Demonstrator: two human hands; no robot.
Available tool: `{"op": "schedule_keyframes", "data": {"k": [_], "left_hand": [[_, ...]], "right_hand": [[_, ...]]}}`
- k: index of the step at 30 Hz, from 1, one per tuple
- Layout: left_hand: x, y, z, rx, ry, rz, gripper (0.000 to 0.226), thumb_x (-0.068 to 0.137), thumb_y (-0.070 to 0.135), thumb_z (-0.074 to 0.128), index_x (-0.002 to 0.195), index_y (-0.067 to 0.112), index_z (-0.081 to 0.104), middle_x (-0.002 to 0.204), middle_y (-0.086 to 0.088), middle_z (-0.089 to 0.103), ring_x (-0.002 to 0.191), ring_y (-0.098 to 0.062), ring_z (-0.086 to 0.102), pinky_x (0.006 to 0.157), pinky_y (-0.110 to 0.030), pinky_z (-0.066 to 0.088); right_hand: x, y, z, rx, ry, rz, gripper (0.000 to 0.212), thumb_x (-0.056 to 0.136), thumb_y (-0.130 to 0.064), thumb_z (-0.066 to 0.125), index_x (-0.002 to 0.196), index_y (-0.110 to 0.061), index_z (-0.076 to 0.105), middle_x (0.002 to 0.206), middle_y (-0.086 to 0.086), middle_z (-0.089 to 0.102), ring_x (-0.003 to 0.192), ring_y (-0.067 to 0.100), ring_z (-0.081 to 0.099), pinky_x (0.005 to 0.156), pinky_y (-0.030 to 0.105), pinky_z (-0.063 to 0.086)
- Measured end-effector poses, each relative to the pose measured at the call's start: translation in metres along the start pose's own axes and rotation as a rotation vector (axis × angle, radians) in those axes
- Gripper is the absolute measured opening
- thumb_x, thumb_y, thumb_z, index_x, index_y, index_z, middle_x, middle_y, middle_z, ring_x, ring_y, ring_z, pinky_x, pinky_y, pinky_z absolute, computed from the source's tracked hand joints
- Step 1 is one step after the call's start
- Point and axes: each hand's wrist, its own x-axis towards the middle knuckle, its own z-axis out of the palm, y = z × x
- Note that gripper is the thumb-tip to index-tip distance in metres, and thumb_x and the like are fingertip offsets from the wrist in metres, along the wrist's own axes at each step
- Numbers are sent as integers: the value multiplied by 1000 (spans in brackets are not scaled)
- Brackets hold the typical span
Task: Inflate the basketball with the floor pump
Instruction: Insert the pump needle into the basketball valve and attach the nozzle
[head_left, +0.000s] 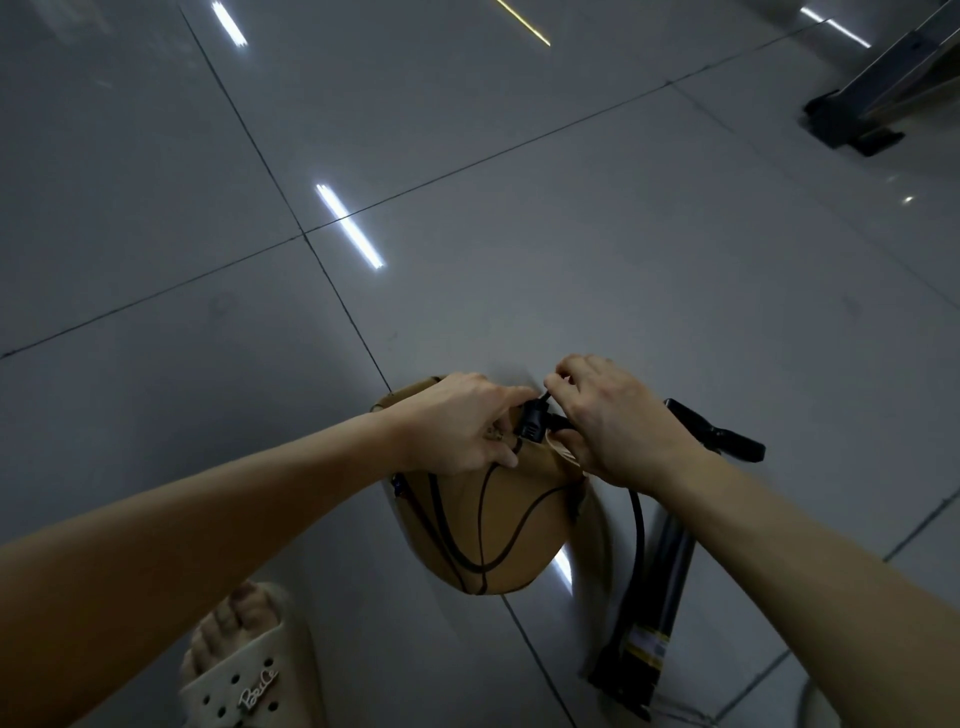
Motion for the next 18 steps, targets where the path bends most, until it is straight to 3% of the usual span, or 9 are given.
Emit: {"op": "schedule_keyframes", "data": {"k": [7,12,18], "left_hand": [[0,0,0,7,1,14,71,92,37,75,153,19,43,108,4,75,98,-12,67,83,-22,46],[1,0,1,8,-3,8,70,91,37,75,152,19,45,110,4,75,99,-14,68,89,-30,53],[1,-2,3,5,-7,-8,74,91,40,75,154,19,43,114,3,74,102,-13,67,87,-25,49]], "right_hand": [[0,-1,4,4,26,2,36,84,-29,73,111,-9,61,107,13,59,91,27,58,81,38,51],[2,-1,6,11,56,4,31,83,-26,73,105,-9,60,98,12,57,83,25,56,75,36,49],[0,-2,9,56,112,13,27,77,-17,77,95,-9,59,91,11,54,74,23,53,58,31,44]]}}
